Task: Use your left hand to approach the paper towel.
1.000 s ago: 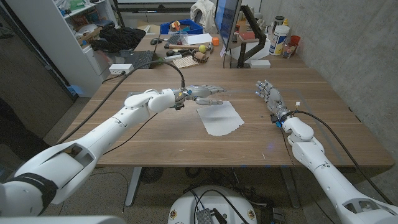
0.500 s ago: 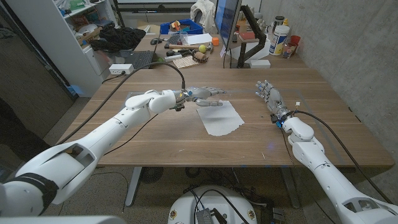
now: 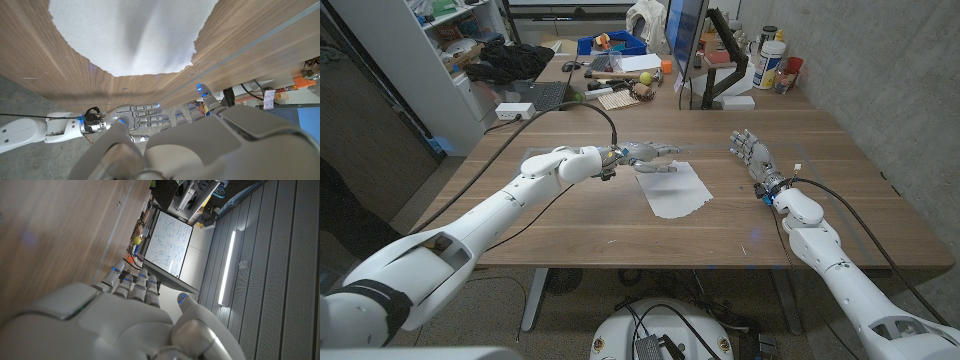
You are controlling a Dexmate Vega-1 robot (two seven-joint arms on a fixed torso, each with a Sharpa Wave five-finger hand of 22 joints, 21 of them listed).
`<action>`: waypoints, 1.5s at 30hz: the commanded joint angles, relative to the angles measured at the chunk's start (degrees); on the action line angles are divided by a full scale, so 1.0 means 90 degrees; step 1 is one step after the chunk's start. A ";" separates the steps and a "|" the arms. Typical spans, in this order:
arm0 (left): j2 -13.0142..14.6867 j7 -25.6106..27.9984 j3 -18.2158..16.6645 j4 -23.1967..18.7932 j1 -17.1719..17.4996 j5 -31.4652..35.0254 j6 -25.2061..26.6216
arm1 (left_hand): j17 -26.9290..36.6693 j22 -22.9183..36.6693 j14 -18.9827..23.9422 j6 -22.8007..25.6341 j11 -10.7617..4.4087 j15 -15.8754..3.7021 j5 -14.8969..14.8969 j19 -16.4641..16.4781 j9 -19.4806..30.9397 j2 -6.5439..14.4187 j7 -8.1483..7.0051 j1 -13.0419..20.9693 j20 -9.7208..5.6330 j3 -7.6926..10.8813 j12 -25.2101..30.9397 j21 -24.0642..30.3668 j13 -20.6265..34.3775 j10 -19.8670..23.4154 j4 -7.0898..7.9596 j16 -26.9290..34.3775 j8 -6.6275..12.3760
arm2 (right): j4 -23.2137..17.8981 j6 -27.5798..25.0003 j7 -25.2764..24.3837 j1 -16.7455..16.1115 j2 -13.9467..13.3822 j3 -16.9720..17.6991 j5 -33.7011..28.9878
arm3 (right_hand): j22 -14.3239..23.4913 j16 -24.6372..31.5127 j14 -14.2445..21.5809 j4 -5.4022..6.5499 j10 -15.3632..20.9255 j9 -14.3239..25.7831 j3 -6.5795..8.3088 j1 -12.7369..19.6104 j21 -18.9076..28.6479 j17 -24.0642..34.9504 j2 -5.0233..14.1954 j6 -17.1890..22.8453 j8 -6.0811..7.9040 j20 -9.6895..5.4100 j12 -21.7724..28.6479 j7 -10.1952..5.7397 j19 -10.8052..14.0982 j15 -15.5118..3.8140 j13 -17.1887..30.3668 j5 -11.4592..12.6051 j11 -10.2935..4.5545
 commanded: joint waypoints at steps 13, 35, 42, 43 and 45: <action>0.0010 -0.0237 0.0066 0.0056 -0.0020 -0.0039 0.0023 | -0.0001 0.0010 -0.0701 -0.0421 -0.0004 0.0035 0.0055 -0.1322 0.0019 -0.0018 -0.0059 0.0083 0.0050 -0.0053 -0.0029 -0.0072 0.0024 -0.0518 -0.0014 -0.0003 0.0013 | -0.0026 -0.0017 -0.0058 -0.0021 0.0014 -0.0025 -0.0038 | 0.0034 -0.0028 0.0004 0.0022 0.0046 0.0026 0.0019 0.0048 -0.0065 0.0019 0.0566 0.0019 0.0015 -0.0471 -0.0012 0.0014 0.0044 -0.0138 0.0030 0.0025 -0.0017; 0.0003 -0.0371 0.0129 0.0028 -0.0048 0.0026 0.0077 | -0.0001 0.0015 -0.0690 -0.0317 0.0007 0.0042 0.0084 -0.1308 0.0018 -0.0025 -0.0071 0.0094 0.0056 -0.0099 0.0003 -0.0114 0.0024 -0.0433 -0.0010 0.0007 0.0053 | 0.0034 0.0017 -0.0033 -0.0006 0.0021 -0.0025 -0.0026 | 0.0036 -0.0026 0.0011 0.0029 0.0039 0.0026 0.0010 0.0036 -0.0106 0.0021 0.0560 0.0009 0.0012 -0.0468 -0.0015 0.0012 0.0054 -0.0142 0.0030 0.0024 -0.0041; 0.0001 -0.0392 0.0150 0.0078 -0.0066 0.0019 0.0047 | -0.0001 0.0015 -0.0697 -0.0320 0.0003 0.0045 0.0092 -0.1305 0.0017 -0.0027 -0.0073 0.0098 0.0058 -0.0112 0.0002 -0.0126 0.0023 -0.0426 -0.0009 0.0005 0.0049 | -0.0036 -0.0014 -0.0078 -0.0053 0.0009 -0.0017 -0.0038 | 0.0036 -0.0029 0.0011 0.0026 0.0048 0.0026 0.0013 0.0040 -0.0117 0.0018 0.0559 0.0009 0.0013 -0.0466 -0.0011 0.0011 0.0058 -0.0141 0.0030 0.0026 -0.0032; 0.0001 -0.0395 0.0153 0.0084 -0.0071 0.0020 0.0041 | -0.0001 0.0016 -0.0695 -0.0319 0.0002 0.0046 0.0093 -0.1303 0.0017 -0.0027 -0.0072 0.0099 0.0060 -0.0114 0.0001 -0.0127 0.0023 -0.0426 -0.0009 0.0006 0.0049 | -0.0053 -0.0017 -0.0086 -0.0066 0.0005 -0.0014 -0.0040 | 0.0036 -0.0029 0.0011 0.0026 0.0045 0.0026 0.0014 0.0041 -0.0119 0.0017 0.0560 0.0007 0.0012 -0.0466 -0.0012 0.0012 0.0058 -0.0141 0.0030 0.0026 -0.0033; -0.0004 -0.0386 0.0156 0.0101 -0.0074 0.0017 0.0031 | -0.0001 0.0016 -0.0696 -0.0318 0.0006 0.0044 0.0095 -0.1299 0.0017 -0.0026 -0.0074 0.0100 0.0056 -0.0116 0.0001 -0.0128 0.0023 -0.0425 -0.0009 0.0006 0.0049 | -0.0079 -0.0026 -0.0100 -0.0084 -0.0001 -0.0010 -0.0045 | 0.0036 -0.0029 0.0011 0.0027 0.0046 0.0026 0.0013 0.0039 -0.0122 0.0018 0.0559 0.0006 0.0012 -0.0465 -0.0012 0.0012 0.0061 -0.0142 0.0030 0.0026 -0.0044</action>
